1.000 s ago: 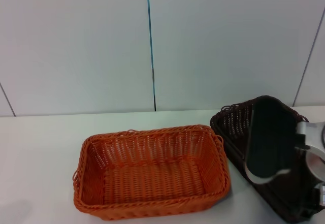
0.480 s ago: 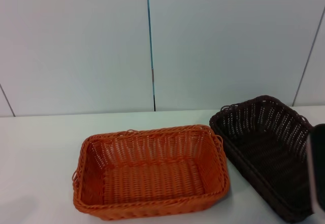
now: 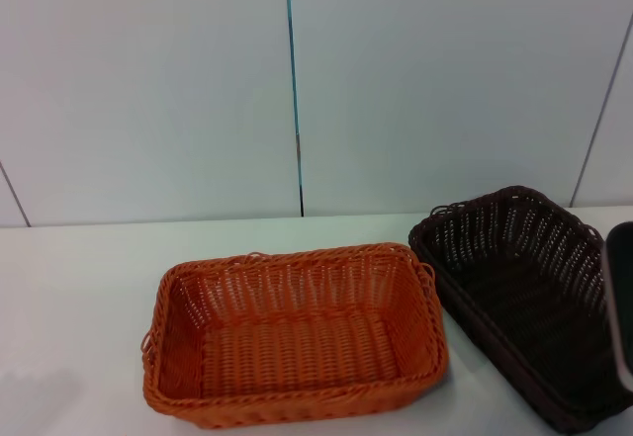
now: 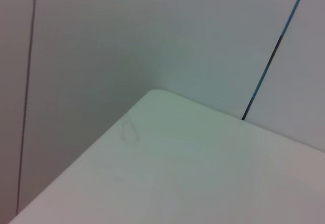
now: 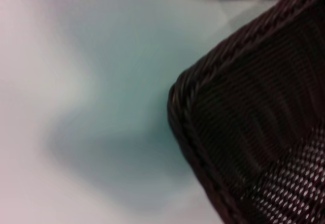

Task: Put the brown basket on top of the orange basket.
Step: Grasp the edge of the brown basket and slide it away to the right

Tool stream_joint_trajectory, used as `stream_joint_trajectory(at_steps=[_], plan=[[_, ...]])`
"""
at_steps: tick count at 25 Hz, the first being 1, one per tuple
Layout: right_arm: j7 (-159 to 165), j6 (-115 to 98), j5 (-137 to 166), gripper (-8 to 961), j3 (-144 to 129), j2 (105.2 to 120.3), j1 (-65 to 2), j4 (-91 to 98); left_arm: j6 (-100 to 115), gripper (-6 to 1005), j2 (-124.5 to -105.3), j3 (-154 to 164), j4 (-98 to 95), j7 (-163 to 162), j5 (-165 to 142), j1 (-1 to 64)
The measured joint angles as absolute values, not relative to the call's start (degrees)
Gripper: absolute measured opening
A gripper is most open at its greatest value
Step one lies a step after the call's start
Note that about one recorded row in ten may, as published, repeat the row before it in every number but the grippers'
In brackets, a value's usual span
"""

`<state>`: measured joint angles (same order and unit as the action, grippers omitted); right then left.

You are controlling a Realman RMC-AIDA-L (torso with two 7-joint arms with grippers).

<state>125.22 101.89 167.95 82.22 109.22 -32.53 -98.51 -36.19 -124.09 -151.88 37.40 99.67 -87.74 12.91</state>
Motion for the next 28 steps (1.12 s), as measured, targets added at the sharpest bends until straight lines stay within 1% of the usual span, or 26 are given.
stream_joint_trajectory(at_steps=[9,28], plan=[[124.05,94.62,167.95,825,77.07,109.75,-36.02,-86.48,-36.37,918,-124.17,-151.95,37.05,99.4,-87.19,12.18],[122.69,83.16,167.86,824,73.37,109.82,-36.37,-75.27,-37.37,918,-124.27,-152.57,35.73,99.58,-85.27,11.41]])
